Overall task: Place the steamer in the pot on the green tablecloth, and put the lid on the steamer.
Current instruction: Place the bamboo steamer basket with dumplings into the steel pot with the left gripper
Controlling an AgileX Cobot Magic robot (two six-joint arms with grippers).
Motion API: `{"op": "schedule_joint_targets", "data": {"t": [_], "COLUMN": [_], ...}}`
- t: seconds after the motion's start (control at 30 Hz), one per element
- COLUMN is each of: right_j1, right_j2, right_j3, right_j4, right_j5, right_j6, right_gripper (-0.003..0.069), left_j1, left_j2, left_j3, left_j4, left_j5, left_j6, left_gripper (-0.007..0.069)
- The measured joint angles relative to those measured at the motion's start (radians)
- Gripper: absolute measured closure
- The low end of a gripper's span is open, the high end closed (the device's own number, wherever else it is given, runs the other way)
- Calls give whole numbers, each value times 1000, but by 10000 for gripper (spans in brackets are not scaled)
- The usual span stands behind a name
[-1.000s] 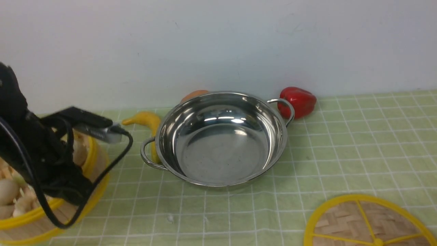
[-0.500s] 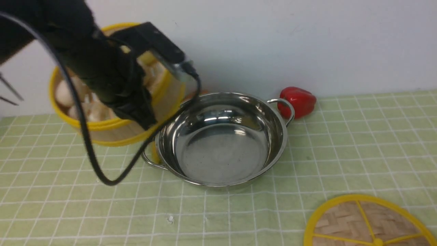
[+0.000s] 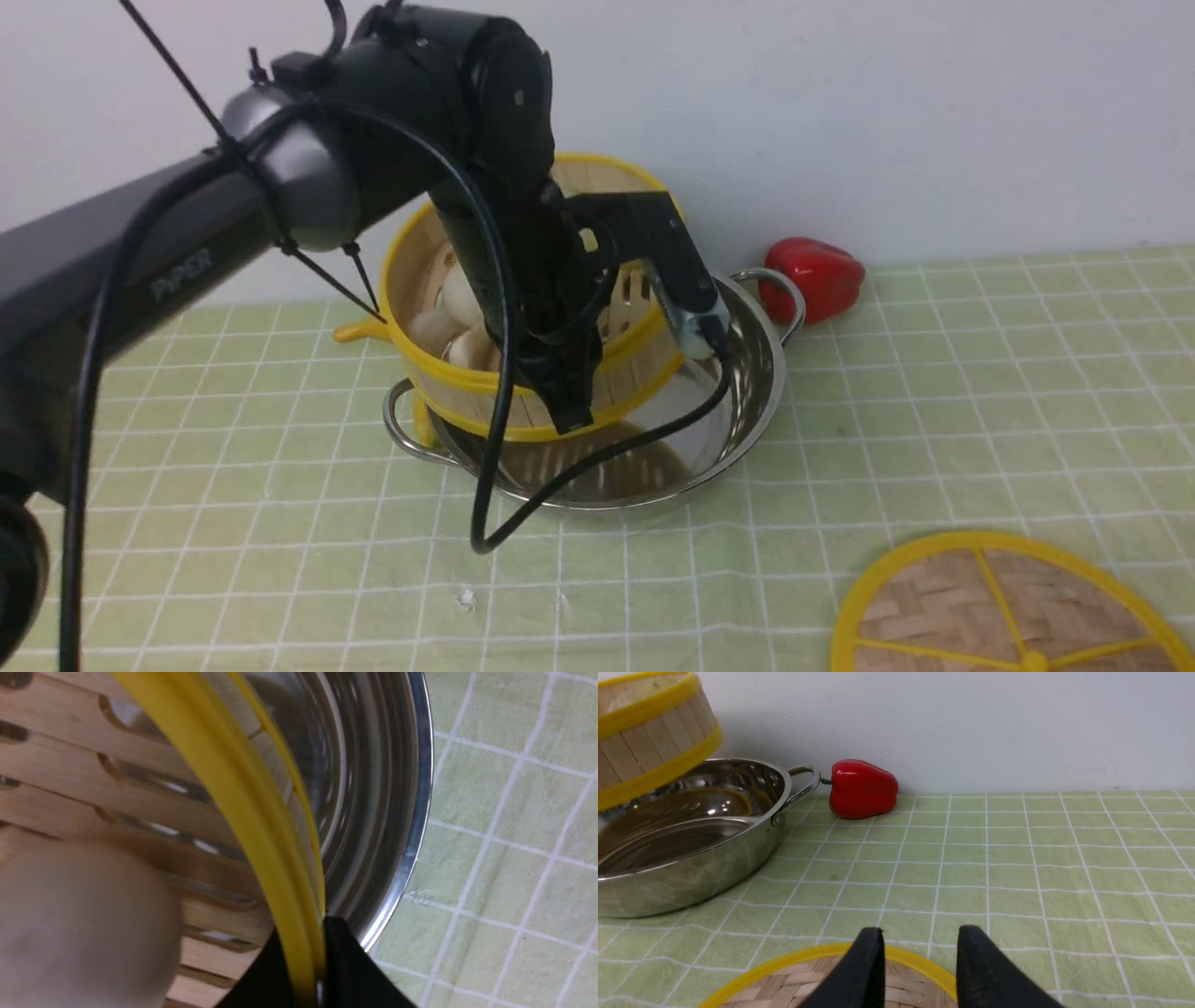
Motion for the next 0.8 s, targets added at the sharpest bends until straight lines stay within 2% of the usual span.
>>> {"op": "schedule_joint_targets", "data": {"t": [0.4, 0.8], "right_j1": [0, 0], "right_j2": [0, 0], "right_j3": [0, 0], "right_j4": [0, 0], "right_j5": [0, 0], "right_j6": [0, 0], "right_gripper": [419, 419], "left_j1": [0, 0], "left_j2": [61, 148], "left_j3": [-3, -10], "left_j4": [-120, -129], "left_j5": [-3, -55], "left_j6": [65, 62], "left_gripper": [592, 592]}}
